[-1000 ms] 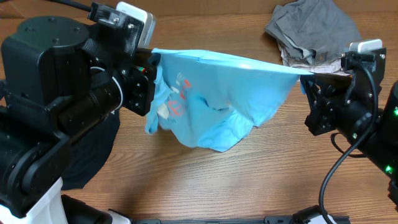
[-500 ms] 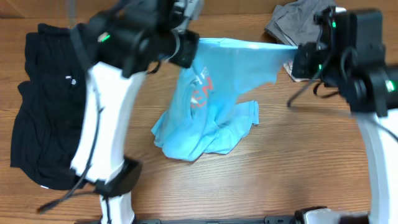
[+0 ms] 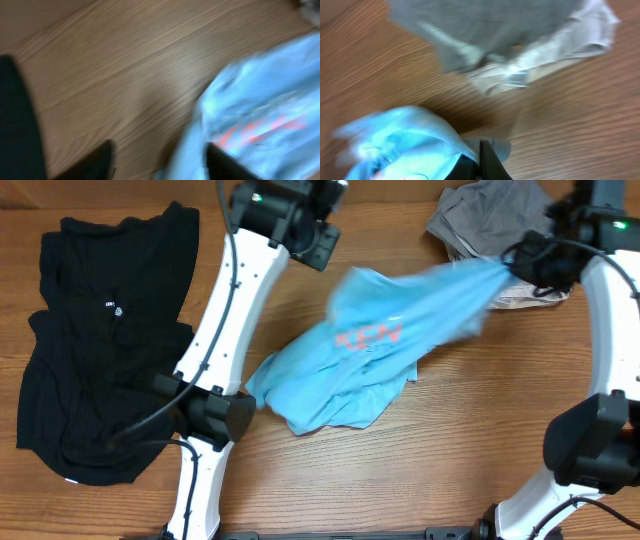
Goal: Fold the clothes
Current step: 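Stretch the light-blue shirt between both grippers and lower it, then release with the left gripper and grasp the shirt's near side, then lift the light-blue shirt high with both grippers, shaking it out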
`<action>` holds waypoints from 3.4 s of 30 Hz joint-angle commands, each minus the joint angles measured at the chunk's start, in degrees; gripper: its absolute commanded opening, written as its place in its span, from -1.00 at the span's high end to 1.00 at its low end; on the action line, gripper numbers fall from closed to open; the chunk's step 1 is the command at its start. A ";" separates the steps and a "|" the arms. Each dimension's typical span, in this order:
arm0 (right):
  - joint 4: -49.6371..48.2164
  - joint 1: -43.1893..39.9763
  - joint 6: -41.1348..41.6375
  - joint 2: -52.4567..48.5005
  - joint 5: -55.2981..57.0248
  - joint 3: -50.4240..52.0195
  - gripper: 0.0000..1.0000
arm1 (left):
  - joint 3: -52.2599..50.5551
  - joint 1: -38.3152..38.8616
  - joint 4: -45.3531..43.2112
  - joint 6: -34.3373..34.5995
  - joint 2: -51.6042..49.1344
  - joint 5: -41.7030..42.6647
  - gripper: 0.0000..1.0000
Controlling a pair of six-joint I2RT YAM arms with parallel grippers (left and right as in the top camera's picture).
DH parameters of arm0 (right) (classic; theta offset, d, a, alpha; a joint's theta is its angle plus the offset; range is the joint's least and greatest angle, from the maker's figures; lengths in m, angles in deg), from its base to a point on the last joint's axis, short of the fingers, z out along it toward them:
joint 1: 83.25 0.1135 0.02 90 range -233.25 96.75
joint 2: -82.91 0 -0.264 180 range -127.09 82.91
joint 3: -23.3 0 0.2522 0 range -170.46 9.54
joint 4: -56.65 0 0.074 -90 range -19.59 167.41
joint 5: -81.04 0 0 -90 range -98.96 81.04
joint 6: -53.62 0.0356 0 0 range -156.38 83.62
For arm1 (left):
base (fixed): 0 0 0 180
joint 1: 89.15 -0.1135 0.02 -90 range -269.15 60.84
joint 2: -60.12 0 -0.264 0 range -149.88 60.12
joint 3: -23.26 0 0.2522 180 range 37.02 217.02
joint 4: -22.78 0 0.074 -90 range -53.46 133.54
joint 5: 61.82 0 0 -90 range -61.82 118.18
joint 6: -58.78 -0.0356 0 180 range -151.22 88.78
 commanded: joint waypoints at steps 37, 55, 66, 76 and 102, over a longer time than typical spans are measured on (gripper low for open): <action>0.96 -1.07 -0.04 0.11 -1.42 -0.61 0.92 | -40.68 4.39 -11.15 -32.65 -0.09 12.74 -0.28; 0.52 -1.07 -0.07 0.15 -1.42 -0.66 0.92 | -31.01 -0.48 -12.52 -7.63 1.68 -6.16 0.92; 4.90 -1.09 -1.75 3.28 -4.24 -9.53 0.92 | 8.98 -9.29 1.18 3.37 3.43 -6.36 0.92; 20.76 -1.09 -2.23 5.05 -4.22 -36.98 0.92 | 24.28 -9.92 5.64 2.05 12.00 -8.28 0.92; 28.00 -1.09 -4.52 24.46 -0.76 -56.43 0.93 | 23.04 -9.92 2.95 3.61 36.68 -16.24 0.92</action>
